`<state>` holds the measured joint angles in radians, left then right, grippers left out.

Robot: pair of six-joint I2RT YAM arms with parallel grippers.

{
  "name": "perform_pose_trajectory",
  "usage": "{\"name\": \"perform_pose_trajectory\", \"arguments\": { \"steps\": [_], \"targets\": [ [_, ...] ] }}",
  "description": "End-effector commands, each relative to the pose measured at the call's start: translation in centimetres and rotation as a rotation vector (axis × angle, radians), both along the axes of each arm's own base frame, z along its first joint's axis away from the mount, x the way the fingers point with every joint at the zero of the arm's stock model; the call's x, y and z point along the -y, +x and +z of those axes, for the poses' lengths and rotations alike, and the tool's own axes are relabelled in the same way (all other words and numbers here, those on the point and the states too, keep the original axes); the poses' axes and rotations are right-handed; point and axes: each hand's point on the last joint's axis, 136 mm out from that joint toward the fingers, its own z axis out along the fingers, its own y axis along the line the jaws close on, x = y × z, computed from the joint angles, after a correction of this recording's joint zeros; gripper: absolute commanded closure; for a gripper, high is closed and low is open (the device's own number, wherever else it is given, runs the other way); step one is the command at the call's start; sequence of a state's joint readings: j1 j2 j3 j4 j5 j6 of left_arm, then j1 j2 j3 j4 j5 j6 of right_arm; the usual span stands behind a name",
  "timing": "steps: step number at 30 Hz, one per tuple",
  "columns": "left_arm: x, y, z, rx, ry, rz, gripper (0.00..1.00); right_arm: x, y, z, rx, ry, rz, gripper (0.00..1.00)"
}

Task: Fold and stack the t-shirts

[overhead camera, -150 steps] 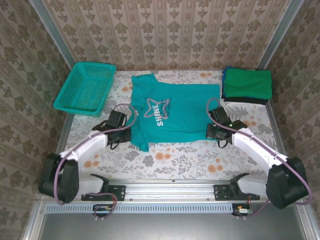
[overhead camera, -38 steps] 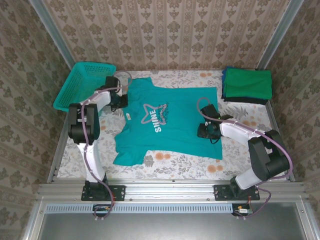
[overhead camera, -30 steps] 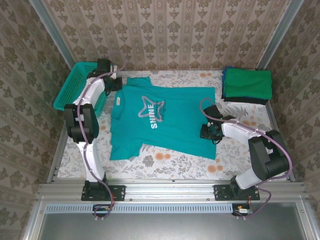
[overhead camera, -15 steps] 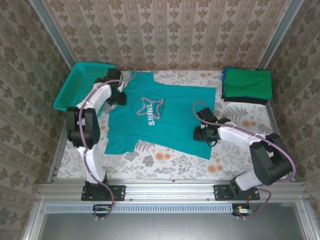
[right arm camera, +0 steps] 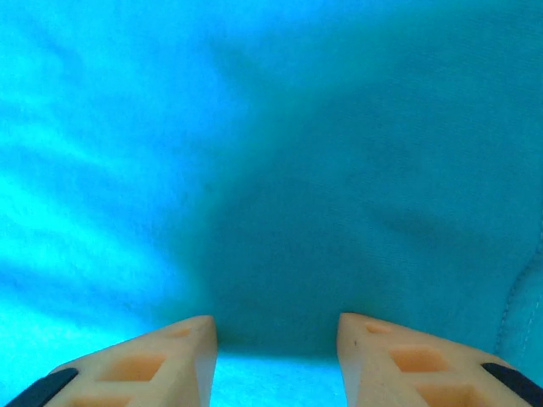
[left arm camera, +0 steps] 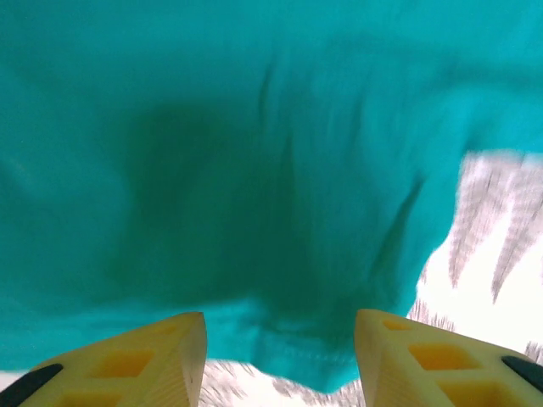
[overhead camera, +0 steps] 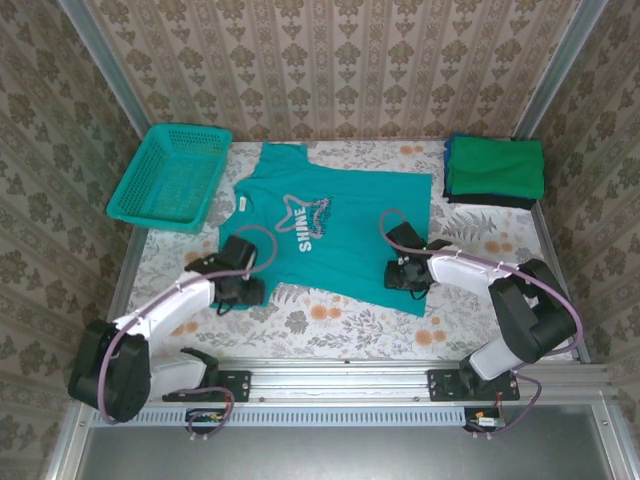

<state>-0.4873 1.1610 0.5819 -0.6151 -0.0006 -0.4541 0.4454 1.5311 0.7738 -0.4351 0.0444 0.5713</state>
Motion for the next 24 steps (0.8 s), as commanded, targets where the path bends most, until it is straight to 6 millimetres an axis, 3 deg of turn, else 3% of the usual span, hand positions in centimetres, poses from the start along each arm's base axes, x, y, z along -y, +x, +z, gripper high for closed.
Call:
{"name": "perform_pose_trajectory", "arguments": {
  "steps": [1,9,13,17,22,24],
  "targets": [
    [1.6,-0.6,0.8,0.050,-0.136,0.109,0.51,1.6,0.4,0.3,-0.010,-0.014,-0.028,0.55],
    [3.0,-6.8,-1.5,0.014,-0.201,0.110,0.57,2.5,2.4,3.8,0.081,-0.004,-0.033,0.51],
    [3.7,-8.1,-1.3,0.056,-0.217,0.106,0.57,2.5,2.1,5.5,0.132,0.027,-0.035,0.50],
    [3.4,-7.6,-0.3,0.097,-0.180,0.099,0.56,2.5,1.2,6.1,0.166,0.053,-0.028,0.49],
    [1.8,-4.0,6.0,0.253,-0.004,0.050,0.47,2.6,0.9,6.0,0.175,0.057,-0.029,0.49],
    [1.2,-2.1,6.9,0.290,0.042,0.050,0.43,2.3,0.9,6.0,0.170,0.073,-0.021,0.49]
  ]
}}
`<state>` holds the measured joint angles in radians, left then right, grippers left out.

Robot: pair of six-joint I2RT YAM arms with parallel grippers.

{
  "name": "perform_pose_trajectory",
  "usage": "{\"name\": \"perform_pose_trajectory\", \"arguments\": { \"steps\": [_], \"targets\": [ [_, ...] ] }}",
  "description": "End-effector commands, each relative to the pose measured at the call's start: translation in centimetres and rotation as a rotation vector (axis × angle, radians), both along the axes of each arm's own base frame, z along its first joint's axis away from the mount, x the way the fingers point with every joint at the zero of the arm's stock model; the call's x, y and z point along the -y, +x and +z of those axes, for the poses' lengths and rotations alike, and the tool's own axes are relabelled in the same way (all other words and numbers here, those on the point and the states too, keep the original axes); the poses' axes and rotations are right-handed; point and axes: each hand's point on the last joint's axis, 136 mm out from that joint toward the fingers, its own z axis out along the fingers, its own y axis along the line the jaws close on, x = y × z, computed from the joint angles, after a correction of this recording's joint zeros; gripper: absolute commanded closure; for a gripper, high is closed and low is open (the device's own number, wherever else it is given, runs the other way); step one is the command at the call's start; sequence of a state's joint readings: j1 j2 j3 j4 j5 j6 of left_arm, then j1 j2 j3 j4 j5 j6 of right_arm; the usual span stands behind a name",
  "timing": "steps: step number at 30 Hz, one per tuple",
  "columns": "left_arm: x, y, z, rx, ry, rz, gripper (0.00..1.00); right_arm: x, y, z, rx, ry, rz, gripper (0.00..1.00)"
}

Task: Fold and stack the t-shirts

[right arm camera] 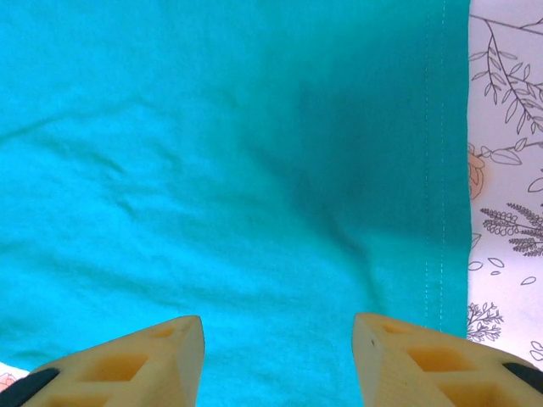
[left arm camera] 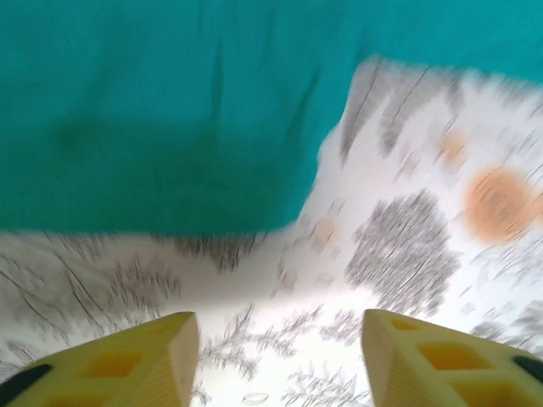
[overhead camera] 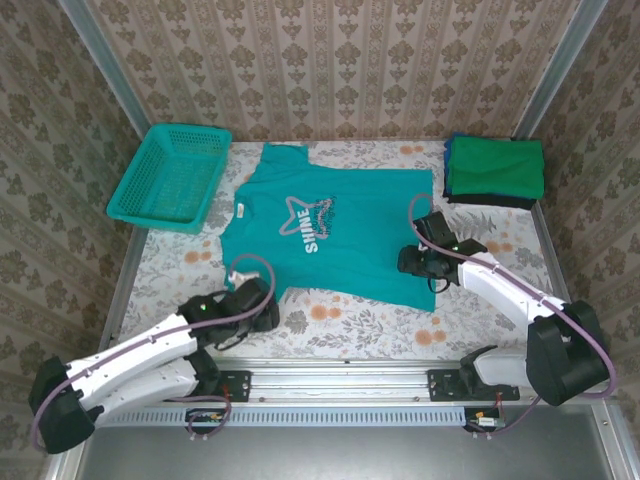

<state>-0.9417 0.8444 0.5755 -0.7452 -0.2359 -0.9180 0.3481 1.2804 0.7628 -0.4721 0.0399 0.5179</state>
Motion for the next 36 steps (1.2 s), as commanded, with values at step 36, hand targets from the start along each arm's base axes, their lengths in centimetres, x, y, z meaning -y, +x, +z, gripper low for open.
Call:
{"name": "perform_pose_trajectory", "arguments": {
  "steps": [36],
  "targets": [
    [0.9,-2.2,-3.5,0.001,0.070,-0.026,0.42,3.2,-6.7,-2.1,-0.072,-0.020,-0.085,0.40]
  ]
}}
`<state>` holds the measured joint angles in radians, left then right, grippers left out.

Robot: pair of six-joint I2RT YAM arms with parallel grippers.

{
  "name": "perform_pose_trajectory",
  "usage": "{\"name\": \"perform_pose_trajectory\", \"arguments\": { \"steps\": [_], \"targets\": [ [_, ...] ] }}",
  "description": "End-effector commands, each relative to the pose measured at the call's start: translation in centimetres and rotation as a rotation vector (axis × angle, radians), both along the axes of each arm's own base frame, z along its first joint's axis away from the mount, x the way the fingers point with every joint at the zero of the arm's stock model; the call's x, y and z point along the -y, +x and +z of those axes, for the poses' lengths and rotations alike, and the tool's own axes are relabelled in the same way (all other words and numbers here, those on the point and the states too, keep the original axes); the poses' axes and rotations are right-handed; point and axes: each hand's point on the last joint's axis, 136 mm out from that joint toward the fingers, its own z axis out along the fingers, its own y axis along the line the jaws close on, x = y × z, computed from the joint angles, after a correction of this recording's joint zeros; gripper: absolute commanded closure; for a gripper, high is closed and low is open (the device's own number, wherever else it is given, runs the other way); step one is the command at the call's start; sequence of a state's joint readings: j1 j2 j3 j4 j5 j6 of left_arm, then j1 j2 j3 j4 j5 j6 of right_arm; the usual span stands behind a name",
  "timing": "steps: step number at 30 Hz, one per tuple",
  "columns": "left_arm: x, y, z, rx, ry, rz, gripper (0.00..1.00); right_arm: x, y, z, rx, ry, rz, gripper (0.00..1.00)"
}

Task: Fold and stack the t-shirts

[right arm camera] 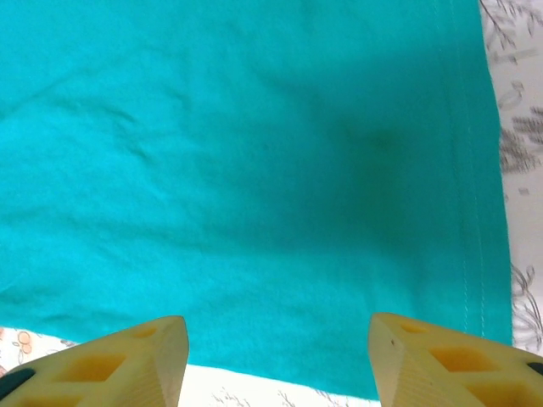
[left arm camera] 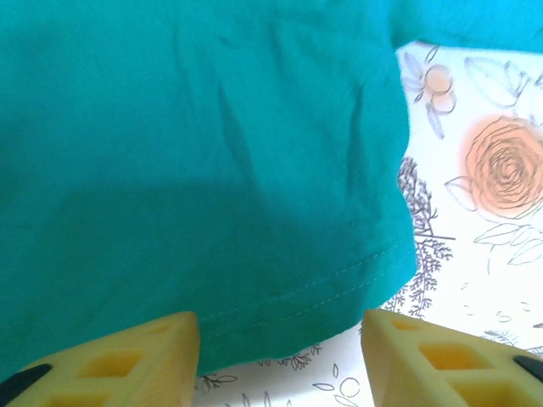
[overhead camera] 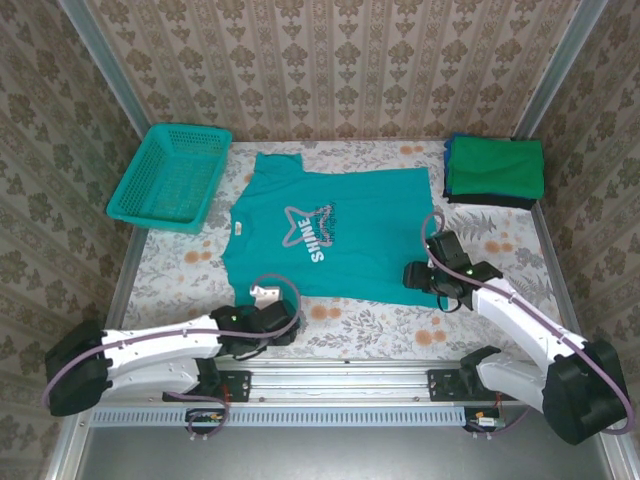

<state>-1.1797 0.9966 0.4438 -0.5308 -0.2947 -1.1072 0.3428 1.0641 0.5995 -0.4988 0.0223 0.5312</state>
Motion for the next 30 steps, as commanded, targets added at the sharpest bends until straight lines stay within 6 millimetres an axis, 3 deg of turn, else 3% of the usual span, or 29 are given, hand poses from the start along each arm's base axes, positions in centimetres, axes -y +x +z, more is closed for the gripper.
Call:
{"name": "perform_pose_trajectory", "arguments": {
  "steps": [1,4,6,13,18,30],
  "targets": [
    [-2.7,0.7,2.1,0.048,0.055,0.025,0.42,2.2,-3.0,-1.8,-0.103,-0.055,-0.099,0.40],
    [-5.2,0.8,3.2,0.077,0.062,0.055,0.42,3.5,-4.2,-2.5,-0.117,-0.076,-0.177,0.38],
    [-7.2,0.5,3.0,0.076,0.083,0.099,0.39,4.2,-4.8,-2.9,-0.123,-0.093,-0.216,0.35],
    [-10.2,-1.8,-2.1,-0.059,0.096,0.187,0.40,4.5,-5.4,-3.9,-0.156,-0.081,-0.283,0.35],
    [-10.1,-1.7,-2.9,-0.075,0.083,0.191,0.40,4.2,-5.6,-5.3,-0.204,-0.092,-0.277,0.35],
    [-8.2,-1.7,-3.5,-0.158,0.101,0.173,0.43,1.8,-4.6,-4.4,-0.171,-0.025,-0.192,0.34]
  ]
}}
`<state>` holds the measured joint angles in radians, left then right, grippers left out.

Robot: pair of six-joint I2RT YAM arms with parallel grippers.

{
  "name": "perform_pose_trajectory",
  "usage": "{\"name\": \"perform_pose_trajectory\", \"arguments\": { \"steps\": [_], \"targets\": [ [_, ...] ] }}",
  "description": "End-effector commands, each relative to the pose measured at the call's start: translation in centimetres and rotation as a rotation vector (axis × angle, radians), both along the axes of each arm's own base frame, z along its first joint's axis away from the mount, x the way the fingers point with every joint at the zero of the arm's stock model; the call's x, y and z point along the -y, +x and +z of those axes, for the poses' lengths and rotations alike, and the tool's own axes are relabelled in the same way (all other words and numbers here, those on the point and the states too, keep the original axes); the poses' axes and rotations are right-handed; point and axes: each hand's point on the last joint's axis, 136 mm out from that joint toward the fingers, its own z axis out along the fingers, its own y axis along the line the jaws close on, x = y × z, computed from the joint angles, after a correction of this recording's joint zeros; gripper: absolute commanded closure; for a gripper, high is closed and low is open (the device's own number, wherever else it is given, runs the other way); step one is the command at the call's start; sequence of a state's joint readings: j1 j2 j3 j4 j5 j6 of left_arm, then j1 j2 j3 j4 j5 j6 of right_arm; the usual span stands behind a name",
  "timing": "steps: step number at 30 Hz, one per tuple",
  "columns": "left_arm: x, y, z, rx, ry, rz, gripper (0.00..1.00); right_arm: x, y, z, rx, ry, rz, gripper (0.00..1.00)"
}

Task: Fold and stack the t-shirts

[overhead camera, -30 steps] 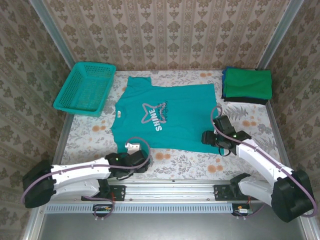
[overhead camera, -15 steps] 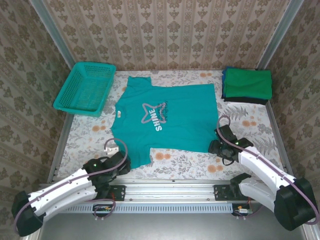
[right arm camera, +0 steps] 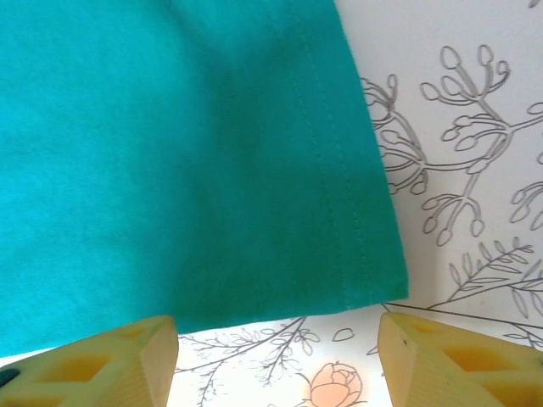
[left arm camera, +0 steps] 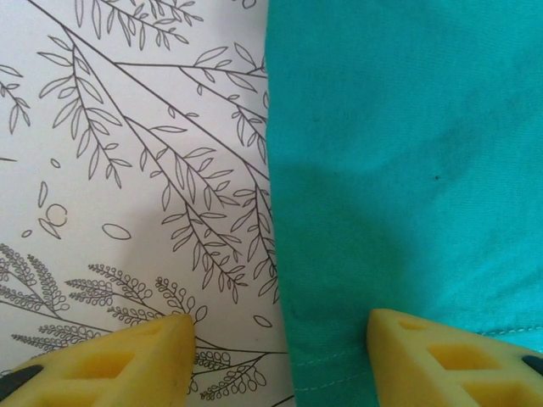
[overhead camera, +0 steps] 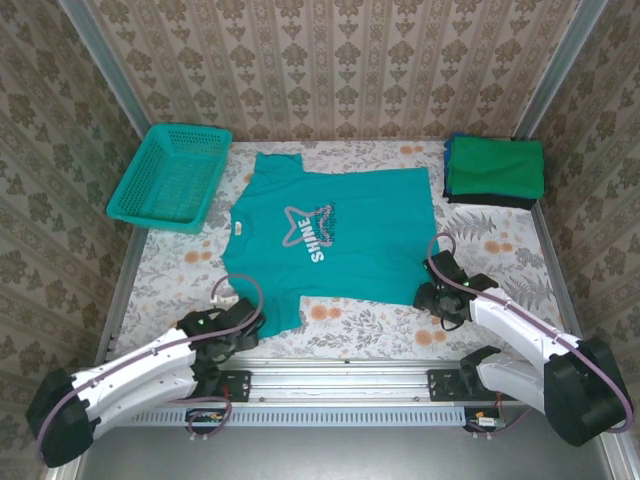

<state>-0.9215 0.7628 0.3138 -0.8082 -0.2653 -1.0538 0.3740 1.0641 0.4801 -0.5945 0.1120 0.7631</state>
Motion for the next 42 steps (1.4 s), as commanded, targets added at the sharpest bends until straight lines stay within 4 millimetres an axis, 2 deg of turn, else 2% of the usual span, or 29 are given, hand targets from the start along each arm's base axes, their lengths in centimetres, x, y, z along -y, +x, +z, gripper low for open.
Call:
{"name": "perform_pose_trajectory", "arguments": {
  "steps": [1,3,6,12,14,18,23,27,31,37,41,42],
  "targets": [
    [1.6,-0.6,-0.7,-0.055,-0.048,-0.016,0.42,-1.0,0.4,0.6,0.021,0.031,0.026,0.34],
    [1.2,-0.6,-0.9,-0.065,-0.019,-0.004,0.40,-0.8,0.5,0.7,0.022,0.019,0.027,0.33],
    [1.8,-0.3,-1.1,-0.066,-0.035,-0.005,0.39,-0.7,0.7,0.6,0.018,0.011,0.029,0.33],
    [5.2,1.3,0.0,-0.009,-0.169,-0.031,0.57,-0.1,0.7,0.1,0.011,-0.020,0.014,0.40],
    [5.8,1.7,0.5,0.010,-0.197,-0.038,0.63,-0.1,0.7,-0.1,0.007,-0.019,0.013,0.44],
    [6.4,2.1,1.2,0.027,-0.212,-0.052,0.73,0.3,0.8,-0.1,0.009,-0.032,0.004,0.48],
    [7.2,2.5,1.9,0.039,-0.230,-0.075,0.88,0.7,1.3,1.0,0.029,-0.046,0.004,0.43],
    [7.0,2.7,2.9,0.062,-0.227,-0.087,0.99,2.4,0.8,1.3,0.012,-0.098,-0.029,0.39],
    [6.3,2.9,4.4,0.103,-0.222,-0.103,1.00,3.0,0.8,1.1,0.010,-0.070,-0.071,0.38],
    [5.5,2.7,5.7,0.135,-0.237,-0.110,1.00,2.0,1.1,-0.8,-0.016,0.029,-0.123,0.42],
    [5.0,2.7,6.5,0.159,-0.244,-0.107,1.00,2.4,1.3,-0.9,-0.022,0.006,-0.142,0.45],
    [4.9,2.7,6.8,0.167,-0.247,-0.107,1.00,2.3,2.0,-0.8,0.001,0.010,-0.143,0.46]
  ]
}}
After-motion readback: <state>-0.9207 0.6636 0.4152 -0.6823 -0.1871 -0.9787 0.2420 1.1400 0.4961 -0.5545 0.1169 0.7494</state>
